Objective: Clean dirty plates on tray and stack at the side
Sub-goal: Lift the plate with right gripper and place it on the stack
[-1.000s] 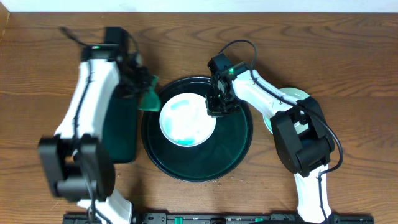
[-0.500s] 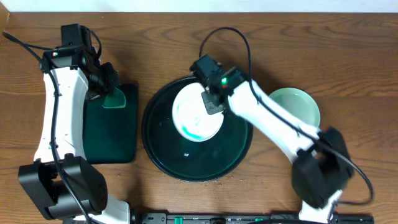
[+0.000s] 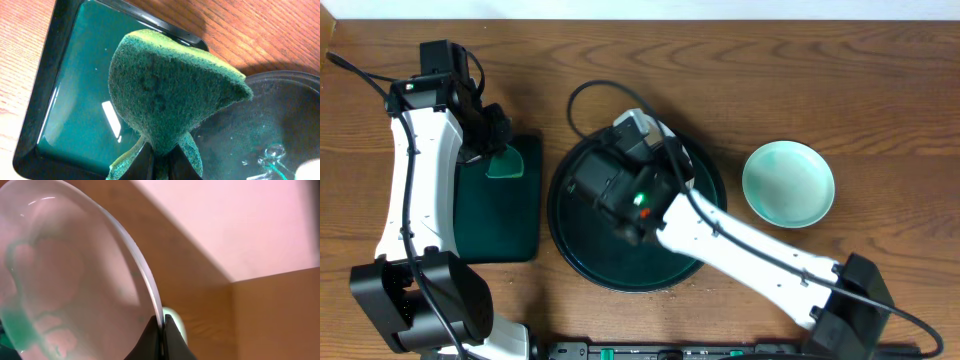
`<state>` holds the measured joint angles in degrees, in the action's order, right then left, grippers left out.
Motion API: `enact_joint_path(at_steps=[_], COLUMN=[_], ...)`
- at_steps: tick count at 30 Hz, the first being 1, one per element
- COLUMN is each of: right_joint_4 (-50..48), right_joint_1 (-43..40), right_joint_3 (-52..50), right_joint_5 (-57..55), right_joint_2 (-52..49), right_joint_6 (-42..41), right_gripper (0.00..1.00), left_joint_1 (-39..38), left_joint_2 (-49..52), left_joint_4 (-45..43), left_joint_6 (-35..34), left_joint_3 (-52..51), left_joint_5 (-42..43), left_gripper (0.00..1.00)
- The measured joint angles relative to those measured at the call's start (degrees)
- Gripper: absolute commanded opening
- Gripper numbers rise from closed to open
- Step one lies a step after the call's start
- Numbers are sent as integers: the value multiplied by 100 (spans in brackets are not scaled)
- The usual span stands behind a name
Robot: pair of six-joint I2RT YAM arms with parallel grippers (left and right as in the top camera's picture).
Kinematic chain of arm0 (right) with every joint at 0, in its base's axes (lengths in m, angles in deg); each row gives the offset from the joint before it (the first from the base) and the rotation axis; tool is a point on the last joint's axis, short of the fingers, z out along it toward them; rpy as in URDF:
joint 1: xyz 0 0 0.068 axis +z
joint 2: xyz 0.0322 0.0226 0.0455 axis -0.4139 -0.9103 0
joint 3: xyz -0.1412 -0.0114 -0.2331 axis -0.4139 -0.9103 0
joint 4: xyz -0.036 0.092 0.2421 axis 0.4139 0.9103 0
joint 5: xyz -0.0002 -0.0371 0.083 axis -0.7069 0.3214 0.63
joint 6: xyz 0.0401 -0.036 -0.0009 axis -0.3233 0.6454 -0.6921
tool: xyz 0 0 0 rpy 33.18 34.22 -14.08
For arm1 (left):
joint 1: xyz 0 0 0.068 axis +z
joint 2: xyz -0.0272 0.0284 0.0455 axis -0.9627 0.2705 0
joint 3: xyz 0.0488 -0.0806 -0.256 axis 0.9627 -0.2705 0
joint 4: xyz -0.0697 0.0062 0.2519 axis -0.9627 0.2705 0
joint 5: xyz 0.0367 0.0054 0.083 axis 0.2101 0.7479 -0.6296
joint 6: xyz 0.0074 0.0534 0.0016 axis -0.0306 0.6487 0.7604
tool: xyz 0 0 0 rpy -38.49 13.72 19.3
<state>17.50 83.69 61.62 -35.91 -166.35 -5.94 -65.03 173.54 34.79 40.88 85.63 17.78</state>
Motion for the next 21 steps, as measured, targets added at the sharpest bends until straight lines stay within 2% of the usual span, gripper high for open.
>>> enact_joint_path(at_steps=[6, 12, 15, 18, 21], right_joint_4=[-15, -7, 15, 20, -61], right_joint_1=[520, 592, 575, 474, -13], right_joint_3=[0, 0, 0, 0, 0], right_joint_5=[-1467, -1847, -1574, -839, 763], right_joint_2=[133, 136, 136, 136, 136], right_joint_6=[31, 33, 33, 33, -11], right_gripper=[1, 1, 1, 1, 1], left_joint_1=[0, 0, 0, 0, 0], left_joint_2=[0, 0, 0, 0, 0], left_joint_4=[2, 2, 2, 2, 2], left_joint_6=[0, 0, 0, 0, 0], left_joint_3=[0, 0, 0, 0, 0], left_joint_5=[0, 0, 0, 0, 0], left_gripper=[7, 7, 7, 7, 7])
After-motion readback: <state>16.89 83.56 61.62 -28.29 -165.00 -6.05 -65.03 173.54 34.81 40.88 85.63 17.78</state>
